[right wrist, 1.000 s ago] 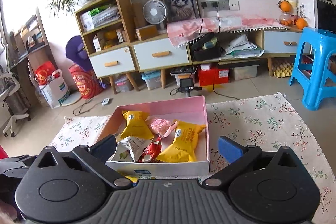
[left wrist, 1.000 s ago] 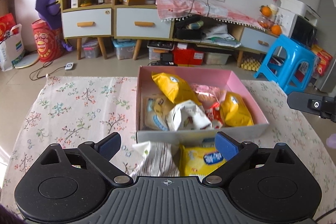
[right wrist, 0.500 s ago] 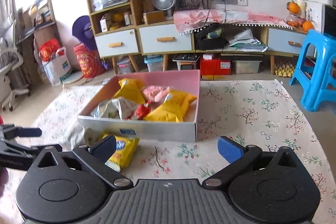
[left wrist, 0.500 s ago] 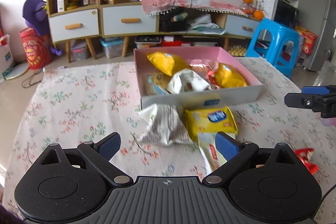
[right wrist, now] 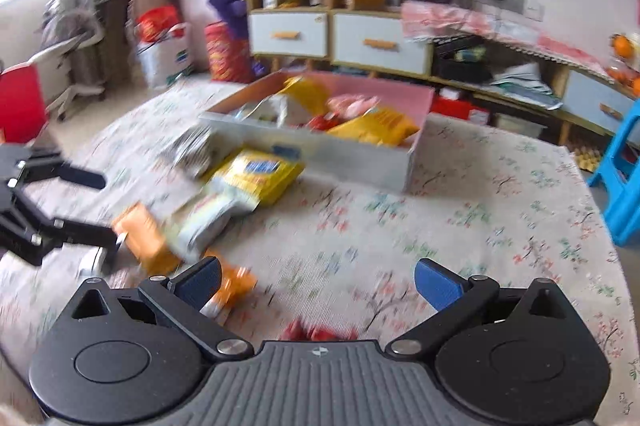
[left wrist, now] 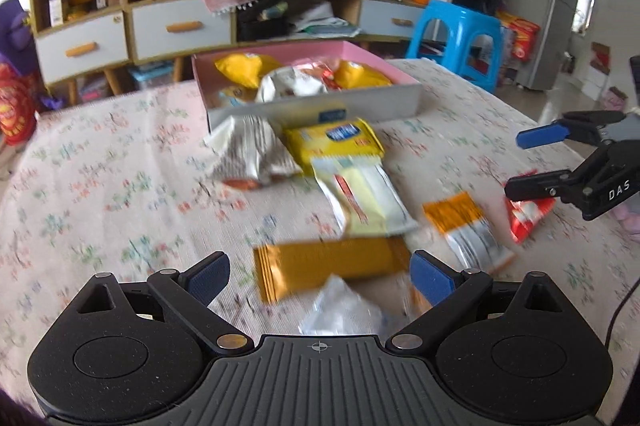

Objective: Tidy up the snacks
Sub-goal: 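Grasp silver foil packet with left tool while right tool grasps red crinkled wrapper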

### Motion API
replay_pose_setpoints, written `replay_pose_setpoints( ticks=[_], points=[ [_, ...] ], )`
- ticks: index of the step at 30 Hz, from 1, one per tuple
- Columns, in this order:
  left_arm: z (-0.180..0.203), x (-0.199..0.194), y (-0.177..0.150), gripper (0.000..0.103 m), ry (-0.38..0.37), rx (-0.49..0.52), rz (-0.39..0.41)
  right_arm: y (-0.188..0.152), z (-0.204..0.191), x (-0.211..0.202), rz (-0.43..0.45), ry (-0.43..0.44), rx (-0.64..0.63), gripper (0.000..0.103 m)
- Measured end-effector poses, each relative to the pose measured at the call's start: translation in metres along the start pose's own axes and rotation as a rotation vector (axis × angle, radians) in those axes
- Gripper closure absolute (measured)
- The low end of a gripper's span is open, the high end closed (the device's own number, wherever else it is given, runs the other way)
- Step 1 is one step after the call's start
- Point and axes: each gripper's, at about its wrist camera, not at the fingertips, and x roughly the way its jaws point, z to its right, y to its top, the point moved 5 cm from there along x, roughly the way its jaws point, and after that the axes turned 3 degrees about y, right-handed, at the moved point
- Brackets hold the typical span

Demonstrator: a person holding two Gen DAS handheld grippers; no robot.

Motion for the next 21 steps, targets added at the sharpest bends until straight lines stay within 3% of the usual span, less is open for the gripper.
replay_pose_setpoints(
  ticks=[8, 13, 17, 21],
  points=[
    [0.000, -0.003, -0.021, 0.008, -0.108, -0.008, -0.037, -0.021, 0.002, -0.002, -0.050, 0.043, 0.022, 0.010],
    [0.007, -0.003, -0.025, 0.022, -0.153, 0.030, -0.057, -0.027, 0.003, 0.002, -0.076, 0.054, 0.036, 0.010],
    [0.009, -0.003, -0.025, 0.037, -0.147, 0.054, -0.057, -0.032, -0.004, 0.005, -0.098, 0.073, 0.008, 0.010],
    [0.007, -0.002, -0.024, 0.040, -0.141, 0.052, -0.055, -0.034, -0.008, 0.006, -0.108, 0.084, -0.013, 0.010]
  ],
)
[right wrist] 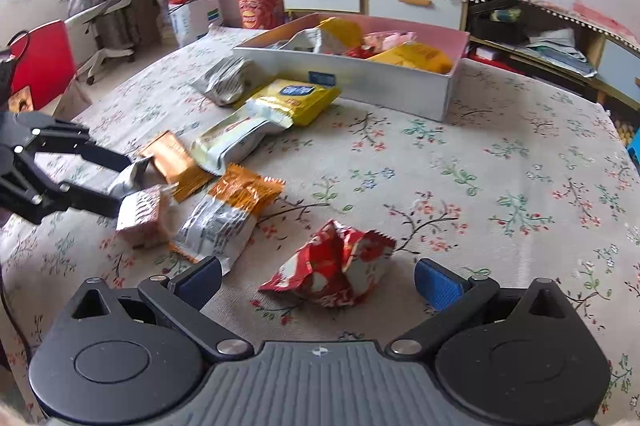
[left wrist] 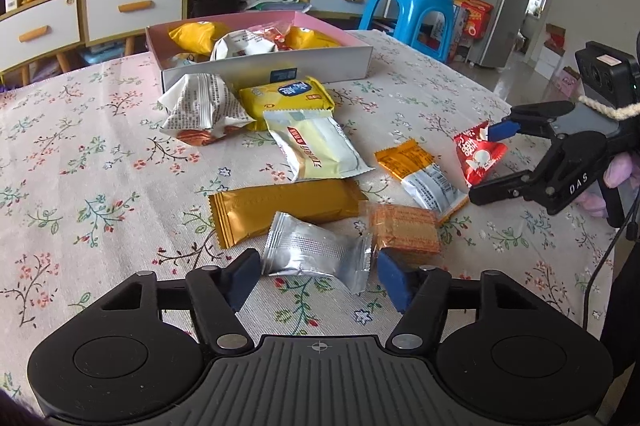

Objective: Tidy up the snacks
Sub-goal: 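Grasp silver foil packet with left tool while right tool grasps red crinkled wrapper, then lift both held snacks and carry them over the box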

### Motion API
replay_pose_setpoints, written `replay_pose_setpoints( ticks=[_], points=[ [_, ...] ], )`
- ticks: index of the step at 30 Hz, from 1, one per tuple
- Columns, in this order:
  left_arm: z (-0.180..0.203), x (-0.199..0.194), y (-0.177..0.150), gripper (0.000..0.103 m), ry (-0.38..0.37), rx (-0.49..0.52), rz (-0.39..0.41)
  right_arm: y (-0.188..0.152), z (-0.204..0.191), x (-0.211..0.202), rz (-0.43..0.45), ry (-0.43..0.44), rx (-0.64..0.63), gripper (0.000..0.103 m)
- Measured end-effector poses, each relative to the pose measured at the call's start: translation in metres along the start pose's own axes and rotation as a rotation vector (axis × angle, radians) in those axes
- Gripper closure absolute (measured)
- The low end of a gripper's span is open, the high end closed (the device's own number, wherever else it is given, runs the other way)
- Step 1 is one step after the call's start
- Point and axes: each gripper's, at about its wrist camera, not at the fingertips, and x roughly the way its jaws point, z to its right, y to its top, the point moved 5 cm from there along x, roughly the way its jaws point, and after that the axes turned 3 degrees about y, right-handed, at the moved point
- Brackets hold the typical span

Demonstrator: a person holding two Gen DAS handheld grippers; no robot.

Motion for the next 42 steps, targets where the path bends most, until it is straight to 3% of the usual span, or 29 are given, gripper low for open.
replay_pose_setpoints(
  ticks=[13, 19, 21, 25, 30, 33, 42],
  points=[
    [0.005, 0.007, 0.002, 0.031, 0.030, 0.049, 0.013, 0.003, -0.001, 0.007, 0.005, -0.037, -0.010, 0.013],
    [0.007, 0.009, 0.004, 0.034, 0.044, 0.064, 0.014, 0.006, -0.002, 0.008, 0.014, -0.037, -0.017, 0.020],
    [0.007, 0.009, 0.004, 0.036, 0.052, 0.066, 0.016, 0.006, -0.003, 0.007, 0.017, -0.036, -0.019, 0.025],
    [0.005, 0.007, 0.004, 0.052, 0.082, 0.067, 0.022, 0.007, -0.004, 0.005, 0.021, -0.031, -0.023, 0.035],
    [0.002, 0.006, 0.006, 0.066, 0.117, 0.063, 0.023, 0.011, -0.009, 0.003, 0.018, -0.005, -0.047, 0.068],
    [0.003, 0.006, 0.006, 0.068, 0.125, 0.067, 0.024, 0.013, -0.013, 0.002, 0.008, 0.013, -0.051, 0.076],
    [0.003, -0.002, 0.013, 0.069, 0.119, 0.053, 0.054, 0.023, -0.009, -0.005, 0.044, 0.002, -0.022, 0.078]
  ],
)
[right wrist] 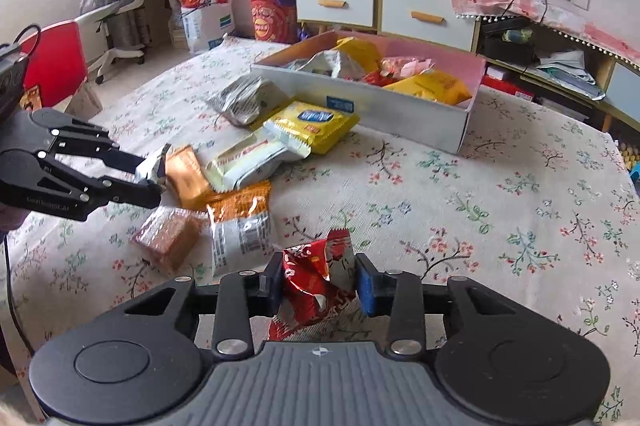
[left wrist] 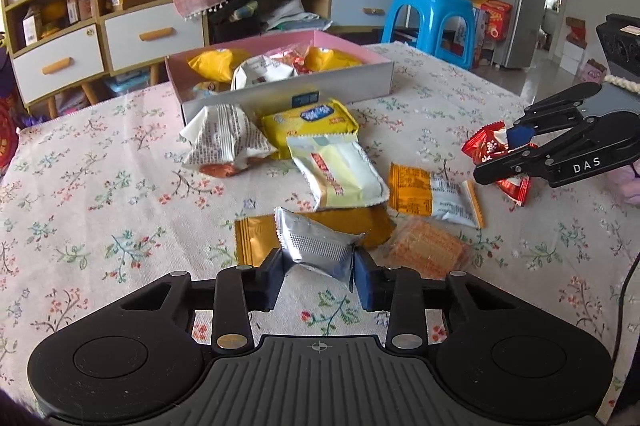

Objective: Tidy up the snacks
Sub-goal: 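Lift both held snacks and carry them over the box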

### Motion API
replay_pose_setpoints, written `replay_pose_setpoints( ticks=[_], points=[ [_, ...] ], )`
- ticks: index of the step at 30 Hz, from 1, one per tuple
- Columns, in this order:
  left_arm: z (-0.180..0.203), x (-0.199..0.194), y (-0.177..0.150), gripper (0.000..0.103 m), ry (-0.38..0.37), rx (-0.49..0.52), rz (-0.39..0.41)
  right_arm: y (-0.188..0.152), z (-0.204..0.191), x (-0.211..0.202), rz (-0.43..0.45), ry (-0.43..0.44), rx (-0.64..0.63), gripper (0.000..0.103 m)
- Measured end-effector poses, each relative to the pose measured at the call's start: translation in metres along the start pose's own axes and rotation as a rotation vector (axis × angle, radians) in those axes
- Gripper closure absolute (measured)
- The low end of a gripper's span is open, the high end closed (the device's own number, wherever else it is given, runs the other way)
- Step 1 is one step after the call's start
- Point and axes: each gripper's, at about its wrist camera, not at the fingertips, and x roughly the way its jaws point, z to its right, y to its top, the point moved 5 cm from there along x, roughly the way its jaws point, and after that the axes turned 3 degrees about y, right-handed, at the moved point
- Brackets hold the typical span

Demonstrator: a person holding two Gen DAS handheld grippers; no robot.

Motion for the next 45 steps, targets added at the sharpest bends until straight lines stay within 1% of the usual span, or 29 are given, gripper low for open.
replay_pose_setpoints(
  ticks=[3, 9, 17, 25, 34, 45],
  points=[
    [0.001, -0.001, 0.005, 0.069, 0.000, 0.000, 0.013, 0.005, 0.002, -0.003, 0.019, -0.010, 0.008, 0.078],
    [0.002, 0.001, 0.017, 0.069, 0.002, -0.005, 0.011, 0.019, 0.005, -0.003, 0.045, -0.025, 0.010, 0.078],
    [0.003, 0.007, 0.039, 0.069, 0.018, 0.003, 0.027, 0.044, 0.008, 0.004, 0.075, -0.045, 0.009, 0.078],
    [-0.003, 0.020, 0.064, 0.069, 0.048, -0.034, 0.009, 0.066, 0.013, 0.012, 0.086, -0.082, 0.018, 0.078],
    [-0.003, 0.035, 0.092, 0.069, 0.069, -0.035, 0.009, 0.092, 0.030, 0.018, 0.110, -0.123, 0.081, 0.078],
    [-0.009, 0.056, 0.128, 0.069, 0.102, -0.077, 0.019, 0.125, 0.049, 0.033, 0.150, -0.166, 0.159, 0.078]
  ],
)
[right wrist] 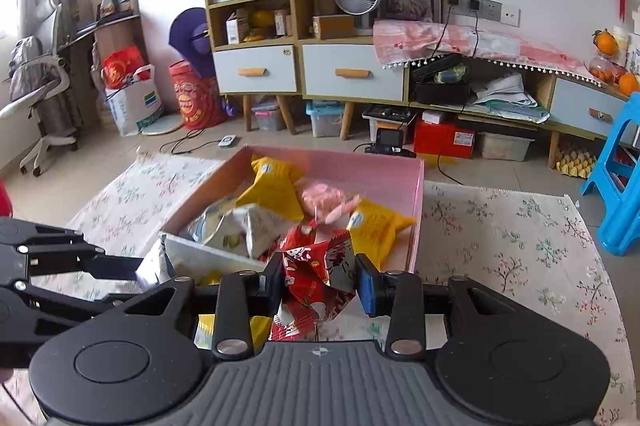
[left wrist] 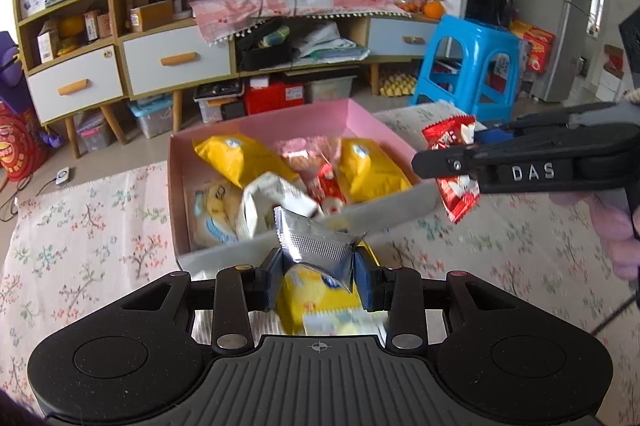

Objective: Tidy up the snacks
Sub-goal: 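Lift both held snacks and carry them over the box, then lower both snacks into the box and open both tools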

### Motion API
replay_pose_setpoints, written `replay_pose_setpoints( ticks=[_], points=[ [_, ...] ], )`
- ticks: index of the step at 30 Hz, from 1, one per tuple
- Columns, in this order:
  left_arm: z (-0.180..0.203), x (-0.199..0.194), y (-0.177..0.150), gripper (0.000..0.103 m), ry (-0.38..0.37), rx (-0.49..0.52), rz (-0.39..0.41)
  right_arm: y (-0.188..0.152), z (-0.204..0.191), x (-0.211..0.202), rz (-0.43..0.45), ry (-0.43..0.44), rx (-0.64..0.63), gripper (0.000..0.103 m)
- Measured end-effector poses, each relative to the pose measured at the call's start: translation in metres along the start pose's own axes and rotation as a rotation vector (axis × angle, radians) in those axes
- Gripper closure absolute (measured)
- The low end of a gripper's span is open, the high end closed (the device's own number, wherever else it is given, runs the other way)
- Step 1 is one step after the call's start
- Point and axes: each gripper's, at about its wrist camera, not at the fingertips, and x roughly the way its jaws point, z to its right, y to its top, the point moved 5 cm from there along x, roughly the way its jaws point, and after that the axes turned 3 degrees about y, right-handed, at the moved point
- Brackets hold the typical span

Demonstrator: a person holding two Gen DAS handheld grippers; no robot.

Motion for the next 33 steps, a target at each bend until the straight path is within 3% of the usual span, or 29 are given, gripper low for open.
replay_pose_setpoints(
  ticks=[11, 15, 33],
  points=[
    [-0.039, 0.028, 0.020, 0.068, 0.122, -0.100, -0.003, 0.028, 0.010, 0.012, 0.025, -0.035, 0.073, 0.078],
    [-0.047, 0.036, 0.023, 0.068, 0.152, -0.087, -0.007, 0.038, 0.023, 0.031, 0.015, -0.059, 0.138, 0.078],
    [-0.063, 0.090, 0.044, 0.065, 0.180, -0.033, -0.030, 0.054, 0.064, 0.100, -0.023, -0.158, 0.183, 0.075]
  ],
)
